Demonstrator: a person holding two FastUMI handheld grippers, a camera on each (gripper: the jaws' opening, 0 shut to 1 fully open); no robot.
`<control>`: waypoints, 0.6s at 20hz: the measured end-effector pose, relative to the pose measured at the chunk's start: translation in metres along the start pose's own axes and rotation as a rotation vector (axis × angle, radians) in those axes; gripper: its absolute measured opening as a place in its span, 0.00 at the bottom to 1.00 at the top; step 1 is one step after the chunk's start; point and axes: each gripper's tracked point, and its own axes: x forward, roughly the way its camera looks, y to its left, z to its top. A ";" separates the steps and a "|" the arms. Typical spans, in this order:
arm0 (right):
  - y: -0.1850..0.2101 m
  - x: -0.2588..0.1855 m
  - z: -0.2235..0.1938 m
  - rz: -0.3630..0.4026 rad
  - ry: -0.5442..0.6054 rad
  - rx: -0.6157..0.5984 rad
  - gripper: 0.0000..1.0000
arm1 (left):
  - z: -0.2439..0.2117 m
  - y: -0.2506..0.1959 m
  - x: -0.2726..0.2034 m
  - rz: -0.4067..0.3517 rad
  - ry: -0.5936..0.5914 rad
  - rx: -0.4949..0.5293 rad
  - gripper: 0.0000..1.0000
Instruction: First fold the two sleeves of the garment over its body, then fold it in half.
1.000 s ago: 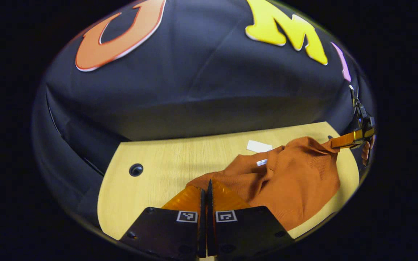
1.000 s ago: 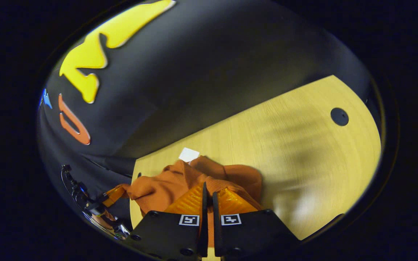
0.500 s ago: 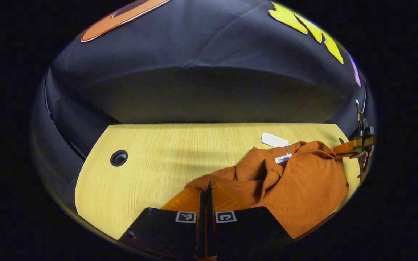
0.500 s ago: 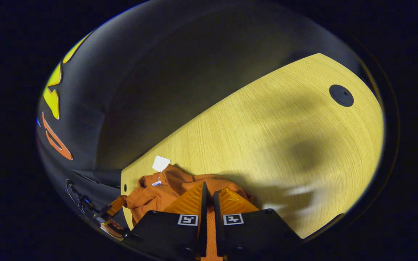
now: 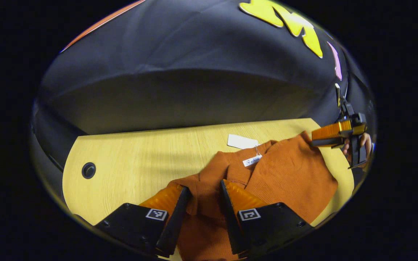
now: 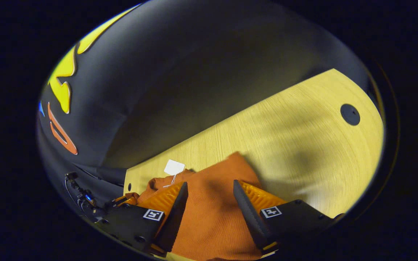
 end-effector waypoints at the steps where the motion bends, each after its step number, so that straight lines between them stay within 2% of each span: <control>1: 0.007 -0.008 0.001 0.010 -0.005 -0.018 0.82 | -0.002 -0.004 0.004 0.003 0.017 0.018 0.70; 2: 0.016 -0.014 0.001 0.018 -0.010 -0.029 0.82 | -0.004 -0.007 0.006 0.003 0.030 0.033 0.63; 3: 0.024 -0.021 0.001 0.027 -0.015 -0.038 0.75 | 0.000 -0.009 0.005 0.004 0.022 0.035 0.64; 4: 0.031 -0.029 0.002 0.036 -0.024 -0.045 0.82 | 0.006 -0.014 0.005 0.001 0.002 0.029 0.65; 5: 0.037 -0.036 0.004 0.044 -0.035 -0.053 0.82 | 0.014 -0.019 0.002 -0.011 -0.026 0.016 0.66; 7: 0.050 -0.053 0.010 0.046 -0.079 -0.087 0.82 | 0.029 -0.030 -0.012 -0.025 -0.073 0.001 0.72; 8: 0.054 -0.063 0.015 0.035 -0.108 -0.113 0.82 | 0.039 -0.033 -0.022 -0.016 -0.105 -0.002 0.84; 9: 0.059 -0.076 0.020 0.030 -0.139 -0.139 0.82 | 0.052 -0.033 -0.035 0.007 -0.147 -0.012 0.90; 11: 0.071 -0.105 0.029 0.015 -0.207 -0.207 0.82 | 0.071 -0.030 -0.069 0.062 -0.226 -0.039 0.94; 12: 0.077 -0.121 0.033 0.006 -0.234 -0.247 0.92 | 0.078 -0.027 -0.089 0.104 -0.260 -0.059 0.95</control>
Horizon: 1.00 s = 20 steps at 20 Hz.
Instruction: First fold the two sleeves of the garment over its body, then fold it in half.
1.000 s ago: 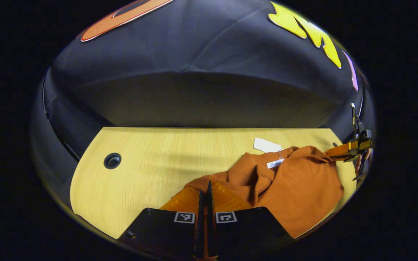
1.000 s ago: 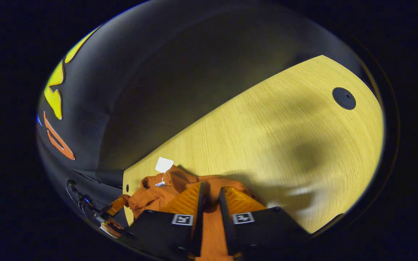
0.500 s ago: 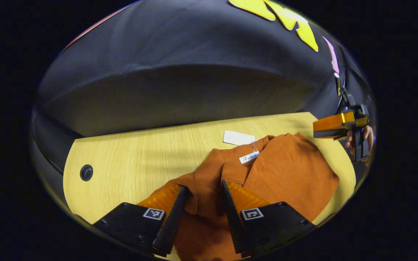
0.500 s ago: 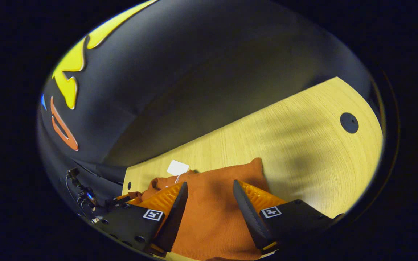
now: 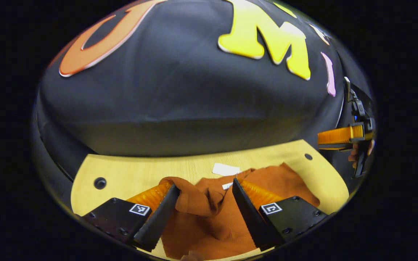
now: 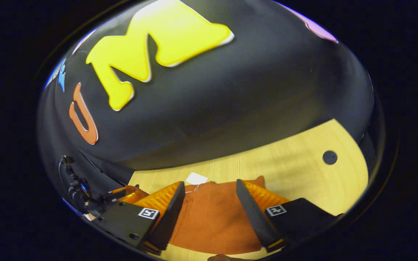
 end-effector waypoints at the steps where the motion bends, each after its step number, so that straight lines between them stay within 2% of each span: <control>1: 0.002 -0.016 0.008 -0.015 -0.037 -0.048 0.95 | 0.010 0.005 -0.018 0.038 -0.025 -0.019 0.96; 3: 0.007 -0.052 0.022 -0.056 -0.109 -0.158 0.95 | 0.027 0.010 -0.053 0.100 -0.075 -0.078 0.96; 5: 0.010 -0.087 0.032 -0.116 -0.191 -0.264 0.95 | 0.053 0.015 -0.092 0.125 -0.183 -0.113 0.98; 7: 0.021 -0.129 0.035 -0.144 -0.269 -0.342 0.98 | 0.056 0.005 -0.123 0.148 -0.286 -0.057 0.98; 10: 0.028 -0.185 0.028 -0.169 -0.379 -0.389 0.98 | 0.045 -0.011 -0.161 0.226 -0.312 0.019 0.98; 12: 0.024 -0.222 0.014 -0.204 -0.428 -0.408 0.97 | 0.029 -0.018 -0.198 0.261 -0.322 0.003 0.97; 16: 0.015 -0.271 -0.036 -0.243 -0.429 -0.395 0.97 | -0.011 -0.046 -0.254 0.279 -0.293 -0.036 0.98; 20: 0.010 -0.285 -0.085 -0.244 -0.368 -0.400 0.97 | -0.013 -0.067 -0.275 0.243 -0.320 -0.047 0.97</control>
